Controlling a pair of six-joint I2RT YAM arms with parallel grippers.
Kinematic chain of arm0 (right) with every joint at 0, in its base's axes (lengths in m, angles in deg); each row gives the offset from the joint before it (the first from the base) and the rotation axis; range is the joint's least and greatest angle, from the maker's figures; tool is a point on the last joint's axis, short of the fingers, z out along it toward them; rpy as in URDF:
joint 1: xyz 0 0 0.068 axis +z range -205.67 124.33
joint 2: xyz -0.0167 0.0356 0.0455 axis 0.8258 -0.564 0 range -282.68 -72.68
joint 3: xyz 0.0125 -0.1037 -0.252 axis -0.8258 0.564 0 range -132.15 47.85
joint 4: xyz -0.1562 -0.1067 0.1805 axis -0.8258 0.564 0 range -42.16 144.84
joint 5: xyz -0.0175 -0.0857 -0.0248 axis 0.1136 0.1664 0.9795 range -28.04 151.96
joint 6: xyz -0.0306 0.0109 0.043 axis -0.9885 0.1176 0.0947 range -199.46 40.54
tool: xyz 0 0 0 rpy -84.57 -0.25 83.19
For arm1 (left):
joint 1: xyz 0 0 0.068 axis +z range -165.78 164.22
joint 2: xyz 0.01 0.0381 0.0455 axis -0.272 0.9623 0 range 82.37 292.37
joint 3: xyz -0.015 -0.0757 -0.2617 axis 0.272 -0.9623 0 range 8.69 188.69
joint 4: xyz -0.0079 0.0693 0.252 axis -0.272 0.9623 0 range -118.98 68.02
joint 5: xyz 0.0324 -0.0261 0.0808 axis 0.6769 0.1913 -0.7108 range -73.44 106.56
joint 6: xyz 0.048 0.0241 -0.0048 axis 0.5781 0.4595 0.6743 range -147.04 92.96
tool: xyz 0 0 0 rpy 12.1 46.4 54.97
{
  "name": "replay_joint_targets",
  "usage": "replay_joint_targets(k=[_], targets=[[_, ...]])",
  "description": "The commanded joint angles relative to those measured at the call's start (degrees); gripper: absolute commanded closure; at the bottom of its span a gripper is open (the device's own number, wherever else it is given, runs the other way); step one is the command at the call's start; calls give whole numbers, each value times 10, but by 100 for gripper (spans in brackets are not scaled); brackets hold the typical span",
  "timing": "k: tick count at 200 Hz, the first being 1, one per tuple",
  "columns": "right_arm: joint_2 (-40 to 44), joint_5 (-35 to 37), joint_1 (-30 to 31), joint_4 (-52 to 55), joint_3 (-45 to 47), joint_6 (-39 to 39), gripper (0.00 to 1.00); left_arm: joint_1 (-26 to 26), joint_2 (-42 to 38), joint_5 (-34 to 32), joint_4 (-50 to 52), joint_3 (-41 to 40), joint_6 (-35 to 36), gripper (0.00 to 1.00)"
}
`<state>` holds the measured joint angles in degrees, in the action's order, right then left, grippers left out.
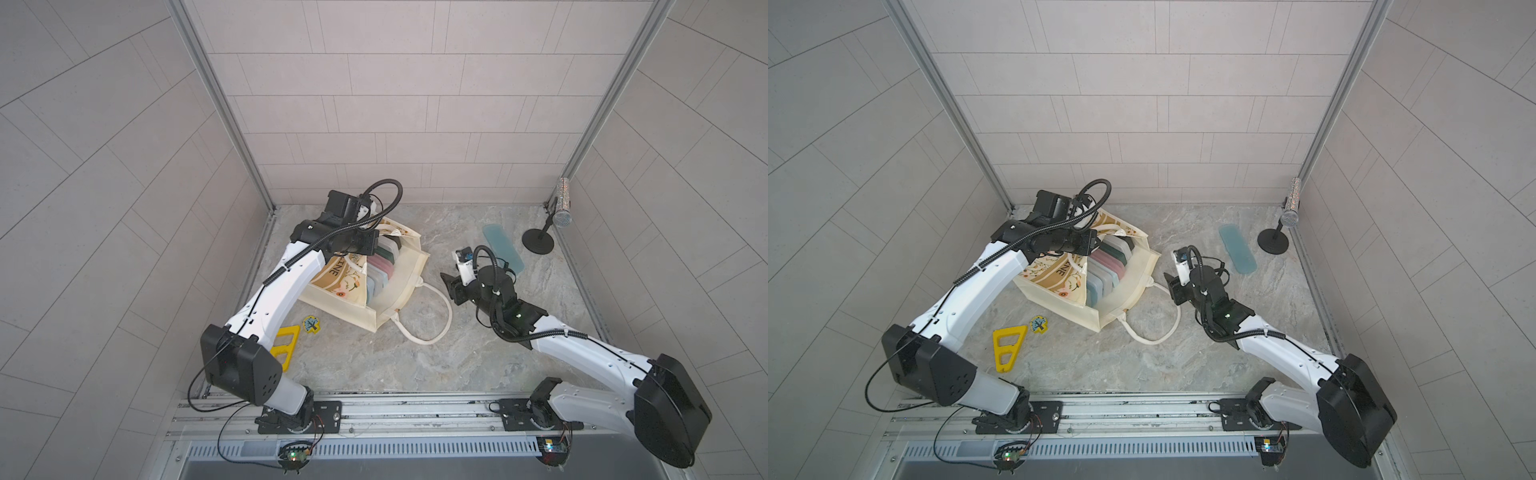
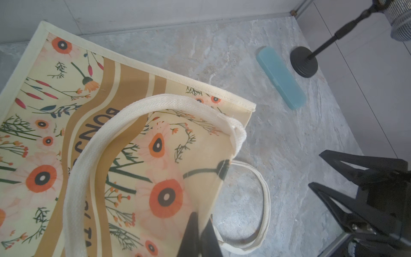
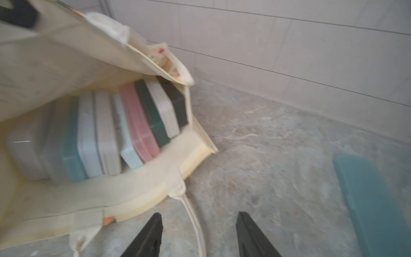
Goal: Take out the pencil case from the canvas bag
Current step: Place the pencil case at the center of the board.
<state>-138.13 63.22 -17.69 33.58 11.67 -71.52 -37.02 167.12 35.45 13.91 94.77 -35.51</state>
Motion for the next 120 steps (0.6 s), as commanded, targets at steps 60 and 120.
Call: replay_joint_targets(k=[60,120], targets=[[-117,0,152,-115,32,-3,56,-1,-121,-20,-63,-110,-20,100],[-251,45,186,-182,-24,-12,70,0,-118,-56,-77,-138,-1,100]])
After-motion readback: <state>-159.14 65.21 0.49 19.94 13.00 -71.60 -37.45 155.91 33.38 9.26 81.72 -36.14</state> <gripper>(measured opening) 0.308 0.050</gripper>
